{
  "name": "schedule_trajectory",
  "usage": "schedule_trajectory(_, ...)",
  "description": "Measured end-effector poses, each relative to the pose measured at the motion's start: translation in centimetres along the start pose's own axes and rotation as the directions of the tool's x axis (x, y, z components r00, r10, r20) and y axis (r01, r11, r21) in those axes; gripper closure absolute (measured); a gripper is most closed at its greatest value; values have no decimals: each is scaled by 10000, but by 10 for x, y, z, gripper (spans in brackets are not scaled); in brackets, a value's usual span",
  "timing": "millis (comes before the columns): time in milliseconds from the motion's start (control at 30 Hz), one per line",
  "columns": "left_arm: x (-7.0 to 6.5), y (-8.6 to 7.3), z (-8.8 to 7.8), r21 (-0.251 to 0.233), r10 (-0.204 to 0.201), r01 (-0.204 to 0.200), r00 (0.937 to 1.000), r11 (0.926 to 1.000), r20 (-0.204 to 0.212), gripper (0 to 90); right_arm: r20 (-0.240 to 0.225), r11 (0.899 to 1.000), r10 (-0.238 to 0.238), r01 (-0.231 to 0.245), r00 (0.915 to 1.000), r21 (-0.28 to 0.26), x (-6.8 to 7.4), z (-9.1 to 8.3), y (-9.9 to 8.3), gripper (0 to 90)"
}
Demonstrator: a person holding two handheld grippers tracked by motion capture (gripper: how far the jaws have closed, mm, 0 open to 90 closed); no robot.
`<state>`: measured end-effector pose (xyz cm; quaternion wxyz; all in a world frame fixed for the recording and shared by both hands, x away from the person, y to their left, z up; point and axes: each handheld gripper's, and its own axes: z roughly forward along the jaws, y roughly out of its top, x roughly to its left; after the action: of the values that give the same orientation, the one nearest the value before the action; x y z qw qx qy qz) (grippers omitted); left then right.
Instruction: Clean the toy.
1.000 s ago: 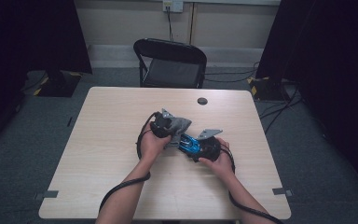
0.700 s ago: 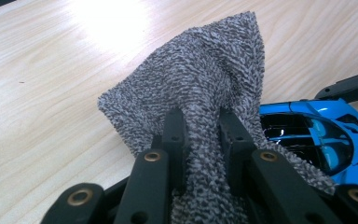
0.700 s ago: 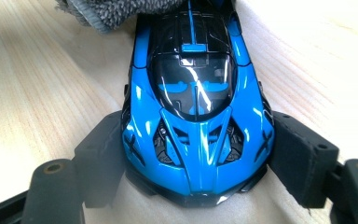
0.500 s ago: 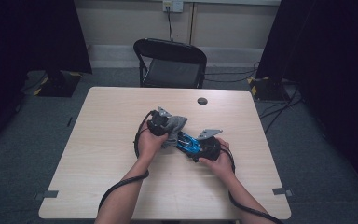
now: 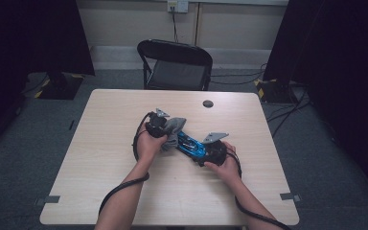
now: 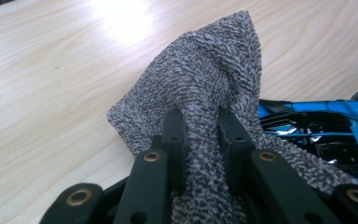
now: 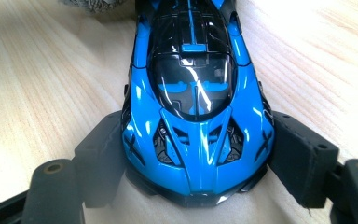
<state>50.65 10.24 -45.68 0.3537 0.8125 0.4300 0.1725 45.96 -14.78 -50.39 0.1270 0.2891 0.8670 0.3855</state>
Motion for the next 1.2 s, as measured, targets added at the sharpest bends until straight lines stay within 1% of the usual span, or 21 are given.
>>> schedule_trajectory(33,1,-1,0,15,-56,56,10000,10000,-21,756,-5,10000,-3,3,10000,-3,0,0,0,254)
schedule_trajectory(67,4,-2,0,122,-1,2,9999,9999,-104,756,-1,10000,2,-2,10000,-1,0,0,0,254)
schedule_trajectory(100,6,-4,1,112,-179,180,9998,9998,-111,756,-5,10000,-2,2,10000,-2,0,0,0,254)
schedule_trajectory(133,8,-5,0,187,-158,161,9998,9997,-133,756,1,10000,-1,1,10000,-2,0,0,0,254)
schedule_trajectory(167,10,-7,0,220,-269,272,9996,9994,-106,756,0,10000,-2,2,10000,-2,0,0,0,254)
schedule_trajectory(233,12,-9,1,212,-340,343,9993,9992,-151,756,-2,10000,1,-1,10000,-2,0,0,0,254)
schedule_trajectory(367,16,-10,-2,280,-277,285,9992,9992,-278,755,-5,10000,-5,5,10000,-5,0,0,0,254)
schedule_trajectory(533,24,-13,-5,361,-405,421,9982,9985,-446,756,-1,10000,-1,1,10000,-3,0,0,0,254)
schedule_trajectory(567,26,-14,-6,325,-499,516,9975,9981,-495,756,-1,10000,-1,1,10000,-3,0,0,0,254)
schedule_trajectory(600,29,-15,-8,370,-478,499,9972,9981,-569,757,-1,10000,-2,2,10000,-4,0,0,0,254)
schedule_trajectory(633,30,-16,-9,323,-583,603,9964,9977,-609,757,-5,10000,-2,2,10000,-5,0,0,0,254)
schedule_trajectory(667,32,-17,-10,353,-555,578,9965,9977,-619,758,-8,10000,-3,3,10000,-4,0,0,0,254)
schedule_trajectory(767,33,-16,-16,166,-654,664,9964,9977,-546,758,-7,10000,0,0,10000,-5,0,0,0,254)
schedule_trajectory(833,31,-15,-20,72,-530,534,9974,9985,-481,758,-4,10000,2,-2,10000,-3,0,0,0,254)
schedule_trajectory(933,24,-9,-25,-141,-324,321,9992,9994,-228,758,-1,10000,-1,1,10000,-3,0,0,0,254)
schedule_trajectory(1033,12,-1,-29,-355,-61,62,10000,9994,42,758,-3,10000,0,0,10000,-2,0,0,0,254)
schedule_trajectory(1100,5,3,-30,-445,141,-131,9997,9989,222,758,-1,10000,-1,1,10000,-3,0,0,0,254)
schedule_trajectory(1133,0,5,-31,-461,369,-352,9987,9983,353,758,-2,10000,-1,1,10000,-2,0,0,0,254)
schedule_trajectory(1200,-8,8,-30,-536,480,-450,9972,9976,569,758,-2,10000,-2,2,10000,-1,0,0,0,254)
